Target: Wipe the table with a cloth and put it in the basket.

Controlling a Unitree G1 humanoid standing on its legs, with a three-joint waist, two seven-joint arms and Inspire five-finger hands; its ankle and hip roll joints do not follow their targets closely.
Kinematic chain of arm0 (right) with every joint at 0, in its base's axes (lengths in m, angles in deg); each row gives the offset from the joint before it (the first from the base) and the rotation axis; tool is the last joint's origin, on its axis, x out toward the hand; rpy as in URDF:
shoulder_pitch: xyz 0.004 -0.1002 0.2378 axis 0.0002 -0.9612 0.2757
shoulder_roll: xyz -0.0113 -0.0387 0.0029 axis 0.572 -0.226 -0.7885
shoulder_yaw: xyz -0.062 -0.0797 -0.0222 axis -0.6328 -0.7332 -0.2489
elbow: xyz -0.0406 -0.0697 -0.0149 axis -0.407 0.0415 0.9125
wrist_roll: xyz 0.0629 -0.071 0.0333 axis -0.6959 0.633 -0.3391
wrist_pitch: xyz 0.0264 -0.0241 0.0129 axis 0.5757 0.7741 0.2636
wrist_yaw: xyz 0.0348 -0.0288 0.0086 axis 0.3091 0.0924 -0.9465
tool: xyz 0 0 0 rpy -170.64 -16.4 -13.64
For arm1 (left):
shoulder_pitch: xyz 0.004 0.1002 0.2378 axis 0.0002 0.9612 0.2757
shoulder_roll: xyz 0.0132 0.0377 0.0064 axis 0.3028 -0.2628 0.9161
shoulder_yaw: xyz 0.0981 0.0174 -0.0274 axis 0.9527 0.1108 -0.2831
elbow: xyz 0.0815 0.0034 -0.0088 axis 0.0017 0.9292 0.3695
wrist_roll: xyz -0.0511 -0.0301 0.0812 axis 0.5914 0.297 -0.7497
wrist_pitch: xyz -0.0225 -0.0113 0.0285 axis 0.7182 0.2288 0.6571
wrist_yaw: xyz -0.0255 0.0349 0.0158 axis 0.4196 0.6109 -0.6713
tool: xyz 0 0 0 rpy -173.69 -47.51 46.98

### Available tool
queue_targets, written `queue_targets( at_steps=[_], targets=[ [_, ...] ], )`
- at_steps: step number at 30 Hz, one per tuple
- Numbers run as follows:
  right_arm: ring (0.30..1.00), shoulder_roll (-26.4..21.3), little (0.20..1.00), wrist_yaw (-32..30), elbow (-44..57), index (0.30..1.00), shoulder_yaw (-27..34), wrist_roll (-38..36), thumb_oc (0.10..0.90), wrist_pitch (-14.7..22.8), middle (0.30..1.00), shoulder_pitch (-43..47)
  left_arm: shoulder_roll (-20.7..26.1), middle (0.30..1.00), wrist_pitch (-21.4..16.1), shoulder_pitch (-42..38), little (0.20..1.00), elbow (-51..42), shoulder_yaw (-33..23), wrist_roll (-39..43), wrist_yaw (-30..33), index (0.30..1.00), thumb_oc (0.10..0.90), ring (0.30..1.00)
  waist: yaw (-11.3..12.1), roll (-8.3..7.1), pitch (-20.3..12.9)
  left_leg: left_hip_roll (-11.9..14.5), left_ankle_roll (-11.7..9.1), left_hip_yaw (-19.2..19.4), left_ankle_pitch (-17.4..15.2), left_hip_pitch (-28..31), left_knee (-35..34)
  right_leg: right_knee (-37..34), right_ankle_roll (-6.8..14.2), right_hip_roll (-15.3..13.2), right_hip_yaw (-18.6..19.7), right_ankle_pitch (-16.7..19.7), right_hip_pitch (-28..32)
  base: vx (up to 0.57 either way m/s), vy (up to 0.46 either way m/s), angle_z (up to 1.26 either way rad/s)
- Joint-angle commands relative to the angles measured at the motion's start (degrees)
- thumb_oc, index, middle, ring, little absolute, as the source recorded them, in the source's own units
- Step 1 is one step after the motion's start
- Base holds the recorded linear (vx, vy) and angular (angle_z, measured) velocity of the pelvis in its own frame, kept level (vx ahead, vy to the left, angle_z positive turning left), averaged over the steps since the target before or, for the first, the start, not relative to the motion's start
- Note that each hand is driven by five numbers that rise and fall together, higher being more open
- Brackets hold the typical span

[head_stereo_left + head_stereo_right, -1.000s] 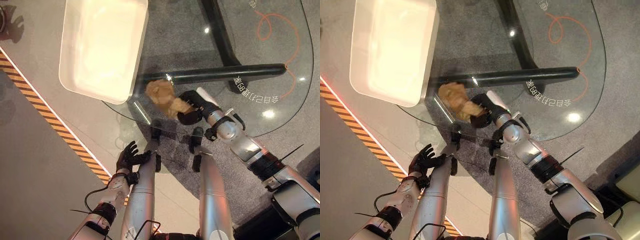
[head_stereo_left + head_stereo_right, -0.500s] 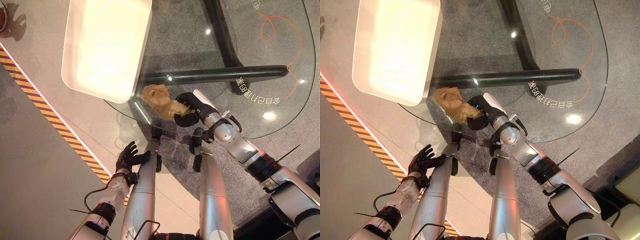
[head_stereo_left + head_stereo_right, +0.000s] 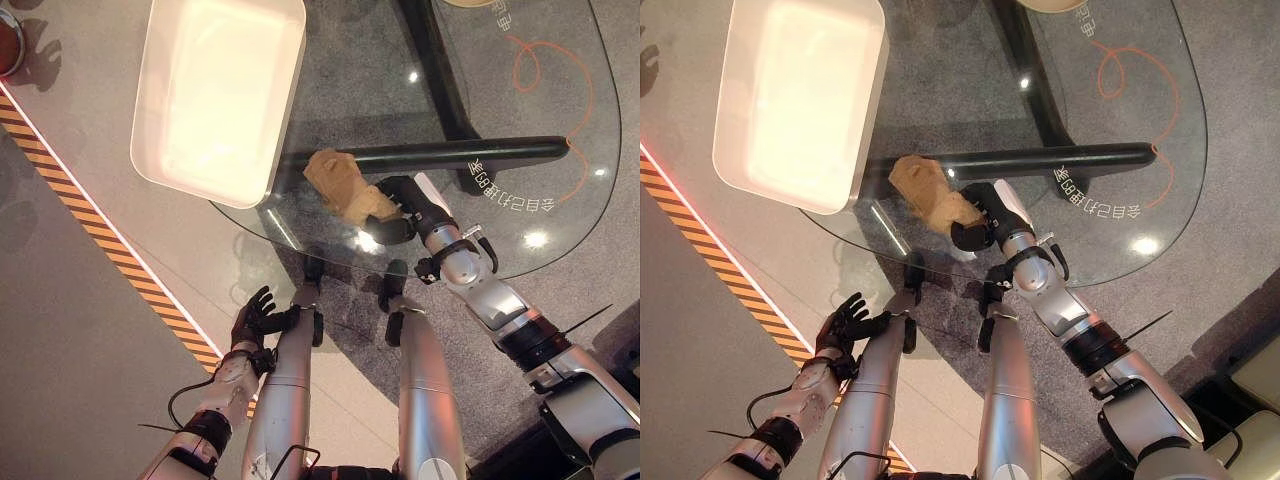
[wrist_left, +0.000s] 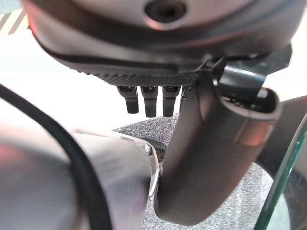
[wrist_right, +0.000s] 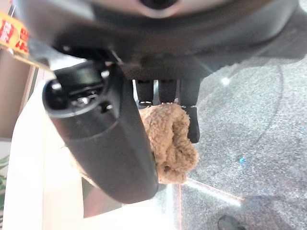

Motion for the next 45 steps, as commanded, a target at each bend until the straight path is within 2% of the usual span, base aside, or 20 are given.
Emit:
queue_targets(
  at_steps=[1,9,10,11,17,21,25,27,29,31,35,37,40,45],
  targets=[
    [0.300,0.1,0.200,-1.3,9.0,0.300,3.8,-1.4,0.100,7.1,0.300,-0.1,-0.8,0.900,-2.3,8.1,0.900,-3.6,-0.3,3.3,-2.7,0.900,0.800,0.900,0.6,2.24,-1.4,-1.8,3.6,6.0,-9.1,3.8,4.5,-7.7,-0.4,2.8,-3.4,6.3,1.2,0.00,0.000,0.00],
    [0.300,-0.8,0.200,-1.0,9.3,0.300,7.3,-2.5,0.100,9.8,0.300,-6.0,1.1,0.900,-1.4,13.1,0.900,-12.1,-1.8,10.4,-10.7,0.900,0.800,0.900,0.8,2.38,-1.4,-1.9,3.4,6.0,-8.8,8.2,2.9,-8.7,-0.6,2.6,-4.2,5.5,6.0,-0.03,-0.022,0.00],
    [0.300,-1.0,0.200,-1.2,9.8,0.300,8.3,-3.2,0.100,10.3,0.300,-6.5,1.8,0.900,-0.4,13.2,0.900,-15.7,-1.9,12.3,-12.0,0.900,0.800,0.900,0.6,2.19,-1.4,-2.0,3.7,6.2,-6.9,7.4,2.0,-9.8,-1.2,2.4,-4.7,7.2,5.6,-0.08,-0.039,0.02],
    [0.300,-1.1,0.200,-1.4,10.0,0.300,8.8,-3.9,0.100,10.8,0.300,-7.3,2.1,0.900,0.0,13.6,0.900,-17.5,-1.9,13.5,-12.9,0.900,0.800,0.900,0.6,2.20,-1.4,-2.0,3.7,6.2,-6.9,7.9,1.8,-9.9,-1.2,2.4,-4.8,7.1,6.1,-0.07,-0.049,0.07],
    [0.300,-1.2,0.200,-2.5,12.5,0.300,12.4,-5.5,0.100,13.8,0.300,-13.0,4.8,0.900,3.8,15.8,0.900,-30.1,-1.3,19.0,-15.2,0.900,0.800,0.900,0.3,1.97,-1.4,-2.0,4.0,6.2,-7.0,10.4,1.3,-10.6,-1.1,2.3,-5.0,6.8,9.2,0.01,-0.041,0.02],
    [0.300,-0.3,0.200,-3.4,14.5,0.300,15.3,-7.5,0.100,16.6,0.300,-16.7,4.9,0.900,4.1,17.1,0.900,-35.8,-2.3,25.2,-18.4,0.900,0.800,0.900,-0.2,1.61,-1.4,-1.9,4.3,6.4,-7.7,11.3,1.9,-10.3,-1.2,2.4,-4.9,6.4,10.3,0.01,-0.008,0.00],
    [0.300,0.4,0.200,-2.6,17.0,0.300,17.7,-10.9,0.100,19.5,0.300,-19.8,4.6,0.900,4.0,19.0,0.900,-38.7,-3.9,29.3,-18.2,0.900,0.800,0.900,-0.5,1.33,-1.4,-1.9,4.5,6.6,-7.9,11.7,2.2,-10.3,-1.2,2.7,-4.5,6.3,10.9,0.01,-0.008,-0.01],
    [0.300,1.6,0.200,2.5,19.8,0.300,19.8,-19.9,0.100,23.3,0.300,-22.2,4.1,0.900,5.3,19.9,0.900,-41.4,-5.5,33.6,-20.2,0.900,0.800,0.900,-0.7,1.03,-1.4,-1.8,4.7,6.8,-8.2,12.3,2.2,-10.4,-1.2,2.8,-4.2,6.2,11.5,0.03,-0.019,-0.04],
    [0.300,3.6,0.200,6.4,22.1,0.300,21.1,-24.0,0.100,25.2,0.300,-24.3,3.9,0.900,7.0,20.7,0.900,-43.8,-6.2,36.7,-23.4,0.900,0.800,0.900,-0.9,0.85,-1.4,-1.9,4.7,6.8,-8.5,12.2,2.7,-10.4,-1.2,2.9,-4.0,6.1,11.7,0.00,0.000,0.00],
    [0.300,4.7,0.200,10.3,23.5,0.300,21.6,-25.4,0.100,27.1,0.300,-26.3,3.7,0.900,8.5,21.5,0.900,-45.6,-6.4,40.4,-28.6,0.900,0.800,0.900,-1.1,0.71,-1.4,-1.8,4.9,7.1,-8.6,12.2,2.9,-10.4,-1.2,3.0,-3.7,6.3,11.8,0.01,-0.015,-0.01],
    [0.300,5.1,0.200,15.0,24.9,0.300,22.1,-28.7,0.100,29.5,0.300,-27.8,3.6,0.900,10.1,21.7,0.900,-48.2,-6.1,44.2,-32.6,0.900,0.800,0.900,-1.4,0.40,-1.4,-1.6,5.0,7.5,-8.6,12.1,3.2,-10.5,-1.1,3.3,-3.3,6.7,11.8,0.00,-0.008,-0.01],
    [0.300,5.1,0.200,18.7,26.8,0.300,21.8,-32.0,0.100,30.8,0.300,-27.6,3.6,0.900,10.1,20.8,0.900,-49.0,-5.4,46.1,-32.0,0.900,0.800,0.900,-1.7,0.03,-1.4,-1.4,5.0,7.7,-8.6,11.7,3.1,-10.8,-1.0,3.6,-3.1,7.0,11.6,-0.01,-0.044,-0.04],
    [0.300,7.2,0.200,27.6,30.3,0.300,21.4,-40.0,0.100,32.6,0.300,-27.3,3.5,0.900,9.4,19.5,0.900,-48.9,-5.4,46.6,-28.4,0.900,0.800,0.900,-2.0,-0.50,-1.4,-1.2,4.9,7.6,-8.5,11.6,3.1,-11.1,-0.9,3.8,-2.8,7.1,11.7,-0.01,-0.042,-0.03],
    [0.300,8.4,0.200,29.9,32.9,0.300,20.6,-38.0,0.100,31.6,0.300,-27.8,3.3,0.900,9.2,17.9,0.900,-50.1,-5.9,46.5,-27.9,0.900,0.800,0.900,-2.4,-0.97,-1.4,-1.1,4.7,7.8,-8.3,11.0,3.5,-11.2,-0.7,4.2,-2.4,7.6,11.3,-0.01,-0.026,-0.06]
  ],
)
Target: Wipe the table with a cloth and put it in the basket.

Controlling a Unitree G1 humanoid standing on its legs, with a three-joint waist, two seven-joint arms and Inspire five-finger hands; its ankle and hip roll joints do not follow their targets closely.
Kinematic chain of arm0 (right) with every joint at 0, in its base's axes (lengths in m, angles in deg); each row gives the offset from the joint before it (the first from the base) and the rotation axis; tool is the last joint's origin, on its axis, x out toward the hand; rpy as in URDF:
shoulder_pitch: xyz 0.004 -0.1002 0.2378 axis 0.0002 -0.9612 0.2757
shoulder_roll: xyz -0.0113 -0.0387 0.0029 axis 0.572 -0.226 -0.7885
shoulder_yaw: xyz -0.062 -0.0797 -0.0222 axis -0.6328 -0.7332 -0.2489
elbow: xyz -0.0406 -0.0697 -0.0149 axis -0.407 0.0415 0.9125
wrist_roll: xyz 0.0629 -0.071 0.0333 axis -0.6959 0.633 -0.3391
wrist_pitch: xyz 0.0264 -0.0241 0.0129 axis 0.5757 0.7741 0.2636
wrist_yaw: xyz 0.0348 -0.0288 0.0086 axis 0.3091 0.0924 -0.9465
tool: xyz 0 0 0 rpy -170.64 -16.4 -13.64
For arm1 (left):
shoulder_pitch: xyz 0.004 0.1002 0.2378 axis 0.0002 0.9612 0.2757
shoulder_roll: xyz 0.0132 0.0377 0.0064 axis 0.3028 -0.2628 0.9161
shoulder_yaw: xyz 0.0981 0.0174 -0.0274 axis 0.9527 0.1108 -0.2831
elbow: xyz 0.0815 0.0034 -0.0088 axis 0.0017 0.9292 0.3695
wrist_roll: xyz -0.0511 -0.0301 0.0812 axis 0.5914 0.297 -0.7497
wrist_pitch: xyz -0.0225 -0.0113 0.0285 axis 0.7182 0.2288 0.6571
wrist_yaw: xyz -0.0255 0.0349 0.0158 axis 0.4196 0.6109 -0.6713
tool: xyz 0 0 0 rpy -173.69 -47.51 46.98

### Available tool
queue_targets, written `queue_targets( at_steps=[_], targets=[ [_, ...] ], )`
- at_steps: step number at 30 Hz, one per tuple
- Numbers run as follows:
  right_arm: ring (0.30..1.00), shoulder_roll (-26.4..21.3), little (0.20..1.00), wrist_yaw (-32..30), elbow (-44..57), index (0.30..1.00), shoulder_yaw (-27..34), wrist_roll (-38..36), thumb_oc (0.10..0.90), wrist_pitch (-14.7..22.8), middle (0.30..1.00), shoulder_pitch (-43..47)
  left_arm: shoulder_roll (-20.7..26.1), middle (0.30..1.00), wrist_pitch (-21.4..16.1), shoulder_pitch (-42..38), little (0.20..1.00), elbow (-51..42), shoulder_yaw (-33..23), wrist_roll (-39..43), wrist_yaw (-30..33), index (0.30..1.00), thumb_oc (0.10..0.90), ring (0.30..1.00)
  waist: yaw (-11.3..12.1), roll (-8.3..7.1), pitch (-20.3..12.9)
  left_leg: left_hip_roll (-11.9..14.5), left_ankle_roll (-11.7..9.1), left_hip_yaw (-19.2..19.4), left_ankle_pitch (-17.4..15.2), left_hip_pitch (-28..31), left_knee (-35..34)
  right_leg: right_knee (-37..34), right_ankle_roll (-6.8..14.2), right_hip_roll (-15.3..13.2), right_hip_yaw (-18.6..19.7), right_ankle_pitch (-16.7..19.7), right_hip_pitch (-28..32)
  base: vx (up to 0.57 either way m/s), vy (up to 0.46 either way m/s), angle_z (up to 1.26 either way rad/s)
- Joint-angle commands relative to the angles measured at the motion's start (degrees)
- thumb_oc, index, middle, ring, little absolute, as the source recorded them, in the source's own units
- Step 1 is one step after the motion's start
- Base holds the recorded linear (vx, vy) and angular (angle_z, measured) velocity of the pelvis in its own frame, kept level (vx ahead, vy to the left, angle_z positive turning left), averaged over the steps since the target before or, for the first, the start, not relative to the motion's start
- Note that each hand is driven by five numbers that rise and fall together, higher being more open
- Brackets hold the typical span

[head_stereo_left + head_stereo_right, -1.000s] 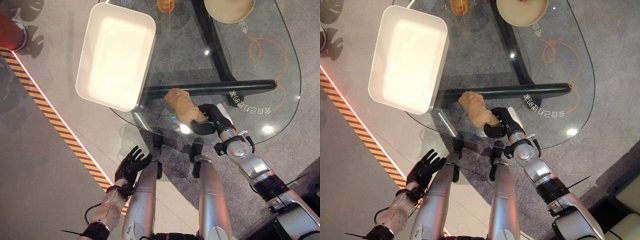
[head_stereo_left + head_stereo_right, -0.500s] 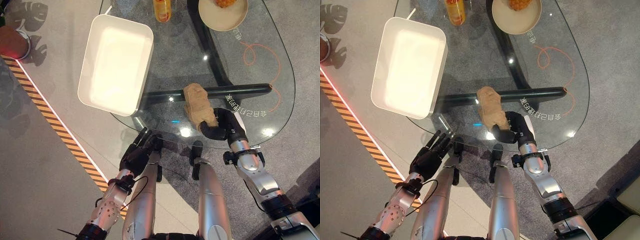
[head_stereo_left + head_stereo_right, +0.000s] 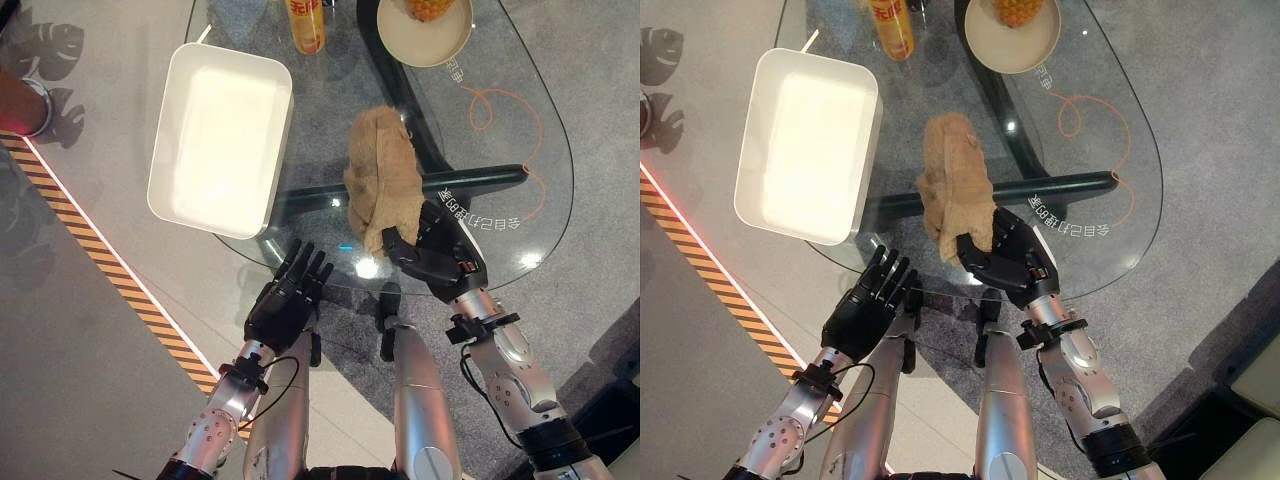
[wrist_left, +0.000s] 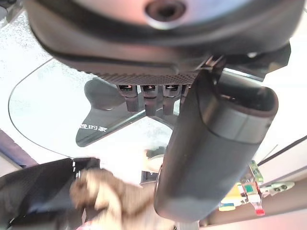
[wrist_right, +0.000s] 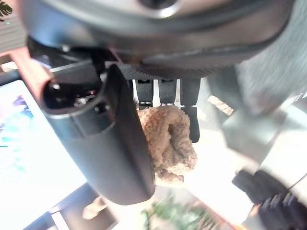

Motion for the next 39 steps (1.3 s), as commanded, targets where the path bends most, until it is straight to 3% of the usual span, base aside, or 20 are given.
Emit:
queue_targets(
  at_steps=[1,12,20,23,31,34,39],
  targets=[
    [0.300,0.1,0.200,6.2,13.6,0.300,1.0,-0.1,0.100,7.3,0.300,2.8,0.2,0.900,-1.0,0.9,0.900,-8.9,-1.2,-0.2,-2.2,0.900,0.800,0.900,-0.6,-0.98,-1.5,-2.0,4.1,6.4,-8.5,-0.1,8.2,-6.5,-1.2,3.5,-2.6,8.0,1.0,0.00,0.000,0.00],
    [0.300,-3.1,0.200,6.9,13.0,0.300,-3.1,1.9,0.100,5.1,0.300,2.0,3.1,0.900,-5.2,-2.9,0.900,-11.9,0.4,-6.1,-3.3,0.900,0.800,0.900,-1.2,-1.91,-1.5,-1.8,3.6,6.6,-7.4,-1.2,7.8,-7.7,-1.3,4.1,-2.1,8.6,0.5,0.00,-0.001,-0.01],
    [0.300,-5.5,0.200,3.6,12.6,0.300,-5.2,6.7,0.100,1.5,0.300,3.0,5.0,0.900,-7.7,-6.5,0.900,-12.2,0.7,-9.1,-1.6,0.900,0.800,0.900,-1.7,-2.16,-1.5,-1.7,3.3,6.7,-6.8,-1.6,7.6,-7.5,-1.4,4.4,-1.7,8.5,0.0,-0.01,0.015,-0.07],
    [0.300,-6.8,0.200,2.0,11.8,0.300,-5.7,9.5,0.100,-0.3,0.300,2.6,5.5,0.900,-7.1,-6.7,0.900,-12.3,0.2,-9.6,-1.6,0.900,0.800,0.900,-1.7,-2.11,-1.5,-1.9,3.2,6.6,-6.6,-1.5,7.3,-7.8,-1.4,4.5,-1.5,8.5,0.1,0.00,0.000,0.00],
    [0.300,-8.7,0.200,0.9,12.0,0.300,-8.3,12.0,0.100,-0.4,0.300,4.1,6.8,0.900,-5.5,-7.5,0.900,-12.6,1.9,-11.9,-0.4,0.900,0.800,0.900,-1.8,-1.87,-1.5,-2.2,3.2,6.3,-6.2,-1.6,7.0,-7.8,-1.5,4.8,-1.0,8.5,-0.1,0.00,0.000,0.00],
    [0.300,-9.1,0.200,-0.8,12.4,0.300,-9.4,14.0,0.100,-2.8,0.300,5.7,6.6,0.900,-4.7,-8.4,0.900,-12.2,2.8,-11.4,-0.1,0.900,0.800,0.900,-1.9,-1.81,-1.5,-2.2,3.2,6.4,-6.0,-1.9,7.1,-7.7,-1.5,4.8,-0.9,8.5,-0.5,0.00,0.000,0.00],
    [0.300,-10.1,0.200,-2.8,11.3,0.300,-9.9,15.1,0.100,-3.7,0.300,5.8,6.5,0.900,-3.5,-8.3,0.900,-12.4,3.2,-6.6,-5.9,0.900,0.800,0.900,-2.1,-1.59,-1.5,-2.0,3.1,6.8,-6.1,-1.8,6.9,-7.7,-1.6,4.8,-0.7,8.4,-0.6,0.00,0.017,-0.04]
  ],
)
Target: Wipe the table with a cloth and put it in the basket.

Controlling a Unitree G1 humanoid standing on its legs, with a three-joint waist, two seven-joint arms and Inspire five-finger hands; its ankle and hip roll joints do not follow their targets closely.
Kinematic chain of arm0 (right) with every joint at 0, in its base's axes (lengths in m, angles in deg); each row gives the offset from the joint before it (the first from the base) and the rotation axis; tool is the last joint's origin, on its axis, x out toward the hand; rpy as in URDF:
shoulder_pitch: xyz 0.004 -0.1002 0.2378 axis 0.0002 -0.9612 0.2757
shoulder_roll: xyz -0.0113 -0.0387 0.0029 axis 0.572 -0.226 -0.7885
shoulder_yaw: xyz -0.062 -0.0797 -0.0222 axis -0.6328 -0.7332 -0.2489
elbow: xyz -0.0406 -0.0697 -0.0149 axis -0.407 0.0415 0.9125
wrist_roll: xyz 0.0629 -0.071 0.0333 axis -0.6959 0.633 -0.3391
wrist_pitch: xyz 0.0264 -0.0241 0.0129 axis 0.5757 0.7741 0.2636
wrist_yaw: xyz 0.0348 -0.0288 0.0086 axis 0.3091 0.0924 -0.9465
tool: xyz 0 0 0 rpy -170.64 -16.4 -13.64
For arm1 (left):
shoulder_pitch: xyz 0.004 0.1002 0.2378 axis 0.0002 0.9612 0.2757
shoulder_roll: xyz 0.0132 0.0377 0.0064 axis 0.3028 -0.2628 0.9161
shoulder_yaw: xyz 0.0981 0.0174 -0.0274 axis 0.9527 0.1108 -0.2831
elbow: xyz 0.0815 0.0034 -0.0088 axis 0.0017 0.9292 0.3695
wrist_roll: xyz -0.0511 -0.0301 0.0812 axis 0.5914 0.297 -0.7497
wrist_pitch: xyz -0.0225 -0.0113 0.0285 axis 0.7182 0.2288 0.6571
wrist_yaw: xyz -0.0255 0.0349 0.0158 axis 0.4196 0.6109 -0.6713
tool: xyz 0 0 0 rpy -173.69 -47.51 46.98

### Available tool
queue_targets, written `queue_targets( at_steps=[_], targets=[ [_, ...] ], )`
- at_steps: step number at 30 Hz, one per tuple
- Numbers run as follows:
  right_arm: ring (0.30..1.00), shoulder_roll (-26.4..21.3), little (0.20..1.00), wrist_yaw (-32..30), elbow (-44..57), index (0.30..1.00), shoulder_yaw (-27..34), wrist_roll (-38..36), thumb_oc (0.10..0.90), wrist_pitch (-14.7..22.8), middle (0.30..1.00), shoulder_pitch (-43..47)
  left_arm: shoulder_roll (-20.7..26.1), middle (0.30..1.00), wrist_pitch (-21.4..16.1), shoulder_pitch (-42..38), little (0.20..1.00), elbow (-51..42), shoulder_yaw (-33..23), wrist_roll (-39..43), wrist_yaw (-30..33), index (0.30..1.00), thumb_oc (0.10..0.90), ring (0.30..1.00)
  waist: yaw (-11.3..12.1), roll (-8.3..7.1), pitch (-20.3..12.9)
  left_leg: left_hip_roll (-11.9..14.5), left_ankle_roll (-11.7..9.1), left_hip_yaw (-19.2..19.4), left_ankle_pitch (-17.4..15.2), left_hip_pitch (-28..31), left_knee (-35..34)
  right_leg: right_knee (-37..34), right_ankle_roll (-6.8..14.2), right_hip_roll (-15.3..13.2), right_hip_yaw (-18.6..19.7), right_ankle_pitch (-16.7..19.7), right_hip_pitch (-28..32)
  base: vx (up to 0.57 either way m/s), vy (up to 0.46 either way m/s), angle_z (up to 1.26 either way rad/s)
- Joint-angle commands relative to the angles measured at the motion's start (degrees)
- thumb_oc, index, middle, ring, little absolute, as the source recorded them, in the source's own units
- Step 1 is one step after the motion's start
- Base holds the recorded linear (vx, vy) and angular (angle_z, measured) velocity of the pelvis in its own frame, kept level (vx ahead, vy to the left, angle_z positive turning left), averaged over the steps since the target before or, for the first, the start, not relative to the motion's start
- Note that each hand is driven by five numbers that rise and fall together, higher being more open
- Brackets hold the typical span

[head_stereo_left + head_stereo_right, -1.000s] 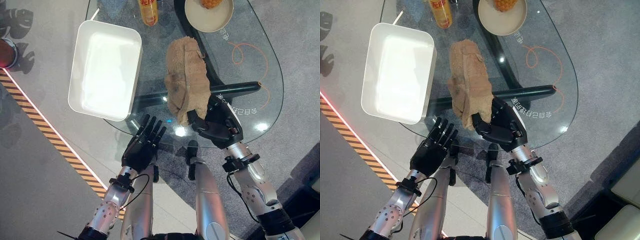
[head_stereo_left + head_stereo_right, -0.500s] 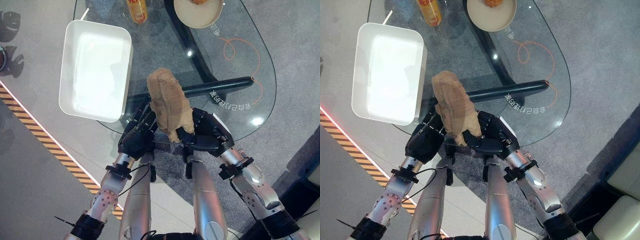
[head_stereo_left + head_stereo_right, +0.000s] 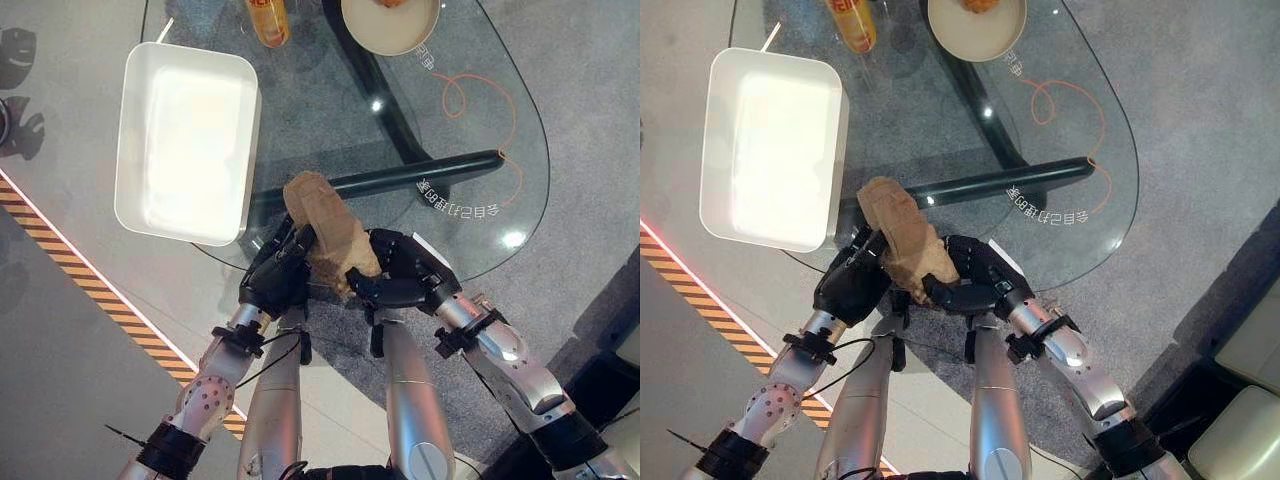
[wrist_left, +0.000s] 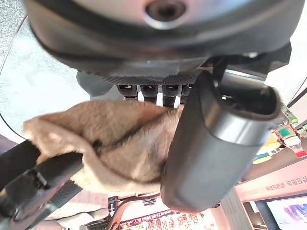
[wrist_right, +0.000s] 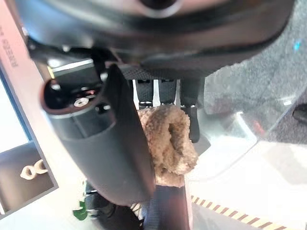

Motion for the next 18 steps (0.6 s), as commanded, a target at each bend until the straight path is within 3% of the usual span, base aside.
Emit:
queue_targets(
  at_steps=[1,10,13,15,18],
  targets=[
    [0.300,-1.1,0.200,0.7,9.7,0.300,-1.3,0.0,0.100,4.4,0.300,2.6,0.0,0.900,1.2,0.9,0.900,-9.5,0.7,2.7,-9.3,0.900,0.800,0.900,0.2,0.12,-1.6,-2.8,3.2,4.7,-5.5,-0.8,6.5,-6.9,-1.6,3.9,-3.0,7.4,1.2,0.00,0.015,-0.09],
    [0.300,-1.3,0.200,0.3,9.0,0.300,-2.2,3.4,0.100,3.1,0.300,2.8,-0.2,0.900,2.2,0.7,0.900,-10.2,1.8,5.7,-16.9,0.900,0.800,0.900,0.0,0.07,-1.6,-2.8,3.1,4.7,-5.4,-0.7,6.1,-7.0,-1.7,4.0,-2.8,7.5,1.0,0.00,0.002,-0.01],
    [0.300,-1.9,0.200,2.6,9.2,0.300,-3.1,6.9,0.100,0.6,0.300,3.3,0.2,0.900,2.1,0.2,0.900,-10.3,2.1,7.5,-17.7,0.900,0.800,0.900,0.0,-0.04,-1.6,-2.9,3.1,4.6,-5.3,-0.6,5.8,-7.2,-1.6,4.1,-2.7,7.5,1.2,0.00,0.000,0.00],
    [0.300,-2.9,0.200,3.0,9.2,0.300,-4.4,13.2,0.100,-2.2,0.300,3.9,0.2,0.900,1.5,-0.2,0.900,-10.0,2.2,8.7,-17.8,0.900,0.800,0.900,0.0,-0.16,-1.6,-3.0,3.0,4.4,-5.3,-0.6,5.8,-7.1,-1.7,4.2,-2.8,7.5,1.2,0.00,0.000,0.00],
    [0.300,-6.6,0.200,1.6,8.7,0.300,-6.8,18.4,0.100,-5.9,0.300,5.0,0.8,0.900,0.2,-0.7,0.900,-10.1,2.0,11.2,-19.1,0.900,0.800,0.900,0.1,-0.41,-1.6,-3.0,3.0,4.3,-5.2,-0.5,5.8,-7.1,-1.7,4.2,-2.9,7.5,1.2,0.00,0.000,0.00]
  ],
)
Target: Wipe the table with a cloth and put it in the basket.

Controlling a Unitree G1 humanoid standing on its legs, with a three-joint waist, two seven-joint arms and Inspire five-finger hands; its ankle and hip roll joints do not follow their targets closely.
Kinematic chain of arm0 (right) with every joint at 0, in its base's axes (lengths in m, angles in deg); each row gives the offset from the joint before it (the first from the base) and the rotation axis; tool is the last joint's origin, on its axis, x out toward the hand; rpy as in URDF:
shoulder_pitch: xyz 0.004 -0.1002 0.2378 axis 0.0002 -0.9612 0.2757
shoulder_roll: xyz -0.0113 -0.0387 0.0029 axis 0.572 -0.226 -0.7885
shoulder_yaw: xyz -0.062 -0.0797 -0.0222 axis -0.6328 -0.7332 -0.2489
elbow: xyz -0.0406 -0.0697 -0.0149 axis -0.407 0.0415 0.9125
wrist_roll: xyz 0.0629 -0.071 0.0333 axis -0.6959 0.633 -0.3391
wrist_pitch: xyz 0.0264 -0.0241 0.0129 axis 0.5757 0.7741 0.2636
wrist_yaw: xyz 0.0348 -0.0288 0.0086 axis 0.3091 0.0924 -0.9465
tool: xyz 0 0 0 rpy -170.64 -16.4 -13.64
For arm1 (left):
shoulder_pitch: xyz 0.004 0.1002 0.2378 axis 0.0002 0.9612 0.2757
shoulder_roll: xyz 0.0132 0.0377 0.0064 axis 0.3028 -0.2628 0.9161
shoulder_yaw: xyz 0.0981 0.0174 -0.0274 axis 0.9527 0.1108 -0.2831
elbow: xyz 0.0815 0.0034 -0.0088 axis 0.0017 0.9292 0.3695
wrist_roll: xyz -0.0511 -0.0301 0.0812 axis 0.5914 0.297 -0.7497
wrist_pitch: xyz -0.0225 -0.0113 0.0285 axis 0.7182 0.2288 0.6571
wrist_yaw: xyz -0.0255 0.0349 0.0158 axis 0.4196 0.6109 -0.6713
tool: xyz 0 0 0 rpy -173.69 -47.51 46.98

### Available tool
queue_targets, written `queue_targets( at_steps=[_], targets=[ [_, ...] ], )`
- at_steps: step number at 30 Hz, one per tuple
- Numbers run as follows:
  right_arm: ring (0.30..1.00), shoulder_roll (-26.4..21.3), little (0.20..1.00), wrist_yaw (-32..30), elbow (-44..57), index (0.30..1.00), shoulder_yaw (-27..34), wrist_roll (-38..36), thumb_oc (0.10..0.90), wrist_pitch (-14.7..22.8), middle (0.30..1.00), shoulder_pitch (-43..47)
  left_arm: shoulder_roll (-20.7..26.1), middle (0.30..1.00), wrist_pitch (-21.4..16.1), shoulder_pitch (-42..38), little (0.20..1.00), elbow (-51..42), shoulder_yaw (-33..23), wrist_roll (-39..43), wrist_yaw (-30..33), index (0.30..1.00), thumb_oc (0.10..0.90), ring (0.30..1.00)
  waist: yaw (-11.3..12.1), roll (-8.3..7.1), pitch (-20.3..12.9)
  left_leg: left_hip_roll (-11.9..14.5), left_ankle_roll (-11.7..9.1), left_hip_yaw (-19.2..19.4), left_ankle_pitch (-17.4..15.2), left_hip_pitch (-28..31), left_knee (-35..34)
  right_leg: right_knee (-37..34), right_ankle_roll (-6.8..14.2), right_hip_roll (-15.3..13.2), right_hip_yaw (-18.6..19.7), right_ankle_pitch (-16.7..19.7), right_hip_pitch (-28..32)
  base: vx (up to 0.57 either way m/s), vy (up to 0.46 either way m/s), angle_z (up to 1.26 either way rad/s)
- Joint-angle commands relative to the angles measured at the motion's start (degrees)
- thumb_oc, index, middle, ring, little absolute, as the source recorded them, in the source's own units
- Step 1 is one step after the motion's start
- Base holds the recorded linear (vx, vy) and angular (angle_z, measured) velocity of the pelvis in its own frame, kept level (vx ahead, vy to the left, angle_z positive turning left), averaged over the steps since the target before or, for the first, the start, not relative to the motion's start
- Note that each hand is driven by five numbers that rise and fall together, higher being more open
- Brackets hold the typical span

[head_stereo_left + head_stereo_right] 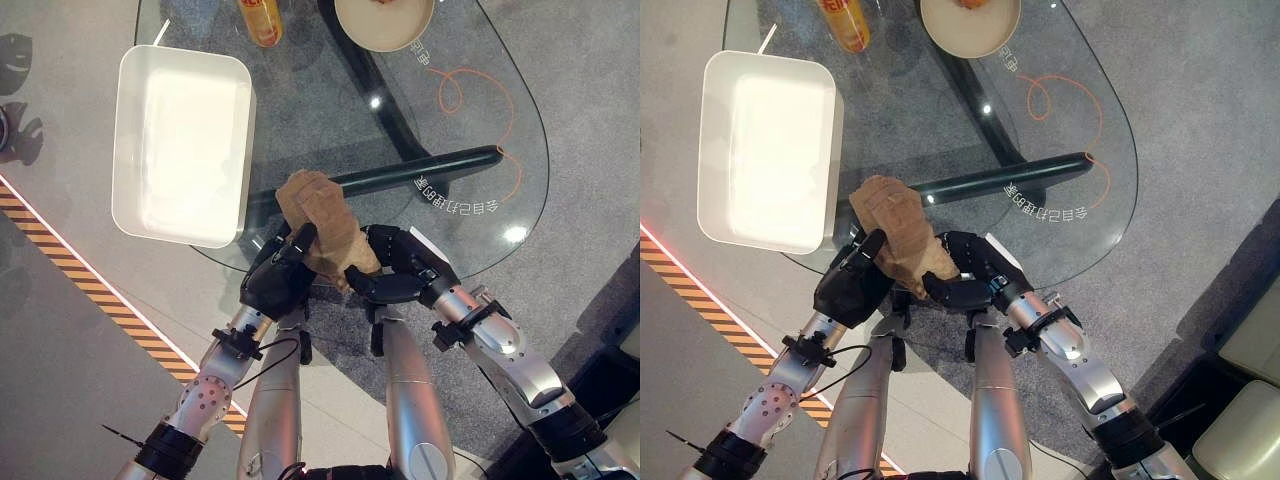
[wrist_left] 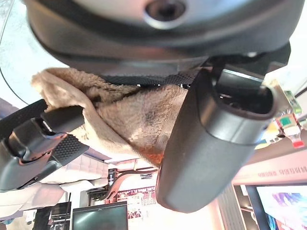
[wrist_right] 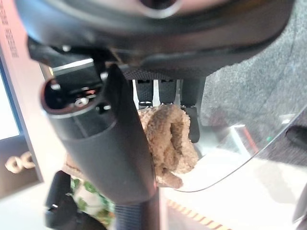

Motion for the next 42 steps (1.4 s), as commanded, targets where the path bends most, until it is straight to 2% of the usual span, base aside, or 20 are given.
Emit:
queue_targets(
  at_steps=[1,7,14,20,21,22,23,24,25,42],
  targets=[
    [0.300,-5.0,0.200,1.6,6.4,0.300,-5.2,6.5,0.100,-1.2,0.300,1.3,0.2,0.900,-1.6,-1.5,0.900,-10.7,1.6,3.4,-11.0,0.900,0.800,0.900,0.5,-0.46,-1.6,-3.1,3.0,3.7,-5.2,-0.5,5.7,-7.5,-1.8,4.1,-3.4,7.4,1.5,0.00,0.000,0.00],
    [0.300,-5.1,0.200,0.5,5.9,0.300,-5.4,8.0,0.100,-2.9,0.300,2.3,-0.5,0.900,-1.8,-1.4,0.900,-10.1,1.4,2.8,-11.8,0.900,0.800,0.900,0.6,-0.34,-1.6,-3.2,3.0,3.5,-5.1,-0.6,5.7,-7.6,-1.9,4.2,-3.3,7.3,1.5,0.00,0.000,0.01],
    [0.300,-5.0,0.200,3.7,6.7,0.300,-5.7,7.7,0.100,-3.8,0.300,2.9,-1.0,0.900,-1.2,-1.6,0.900,-10.5,1.3,1.8,-11.6,0.900,0.800,0.900,0.7,-0.27,-1.6,-3.3,3.0,3.6,-5.0,-0.8,5.7,-7.4,-1.9,4.2,-3.2,7.3,1.1,0.00,0.000,0.00],
    [0.300,-4.5,0.200,4.4,6.4,0.300,-6.4,7.5,0.100,-4.5,0.300,3.4,-1.6,0.900,-4.1,-2.2,0.900,-10.2,1.6,2.7,-11.6,0.900,0.800,0.900,0.8,-0.22,-1.6,-3.4,3.1,3.4,-5.0,-1.0,5.8,-7.2,-2.0,4.2,-3.3,7.2,0.8,0.00,0.000,0.00],
    [0.300,-4.3,0.200,4.3,6.4,0.300,-6.4,7.6,0.100,-4.5,0.300,3.3,-1.8,0.900,-5.5,-2.1,0.900,-10.2,1.4,3.0,-11.5,0.900,0.800,0.900,0.8,-0.26,-1.6,-3.4,3.1,3.4,-5.0,-0.9,5.8,-7.2,-2.0,4.2,-3.3,7.2,0.9,0.00,0.000,0.00],
    [0.300,-4.1,0.200,4.5,6.2,0.300,-6.3,7.6,0.100,-4.4,0.300,3.2,-2.0,0.829,-7.0,-2.1,0.818,-10.1,1.0,3.7,-11.9,0.829,0.718,0.829,0.8,-0.33,-1.6,-3.4,3.1,3.4,-5.0,-0.9,5.9,-7.2,-2.0,4.2,-3.3,7.2,0.9,0.00,0.000,0.00],
    [0.300,-4.0,0.200,4.5,6.2,0.300,-6.3,7.8,0.100,-4.5,0.300,3.2,-2.2,0.714,-7.7,-2.1,0.683,-10.1,0.7,3.9,-12.2,0.714,0.583,0.714,0.9,-0.36,-1.6,-3.4,3.1,3.4,-5.1,-1.0,5.9,-7.2,-2.0,4.2,-3.2,7.2,0.8,0.00,0.000,0.00],
    [0.300,-3.7,0.200,4.6,6.0,0.300,-6.2,8.1,0.100,-4.3,0.300,3.0,-2.7,0.540,-8.4,-1.9,0.480,-10.1,0.4,3.8,-12.7,0.540,0.380,0.540,0.9,-0.36,-1.6,-3.4,3.1,3.3,-5.1,-1.1,5.9,-7.2,-2.0,4.2,-3.3,7.2,0.7,0.00,0.000,0.00],
    [0.300,-3.5,0.200,4.5,6.0,0.300,-6.2,8.3,0.100,-4.3,0.300,3.0,-2.9,0.300,-8.8,-1.8,0.200,-10.2,0.2,3.8,-12.9,0.300,0.100,0.300,1.0,-0.35,-1.6,-3.5,3.1,3.2,-5.1,-1.1,5.9,-7.2,-2.1,4.2,-3.3,7.2,0.6,0.00,0.000,0.00],
    [0.300,-1.9,0.200,5.4,6.1,0.300,-4.6,7.5,0.100,-4.0,0.300,2.6,-5.3,0.300,-8.3,-1.1,0.200,-10.0,-0.6,2.5,-12.2,0.300,0.100,0.300,1.1,-0.74,-1.6,-3.7,3.3,3.1,-5.2,-1.0,5.8,-7.4,-2.0,4.3,-3.5,7.3,0.8,0.00,0.000,0.00]
  ],
)
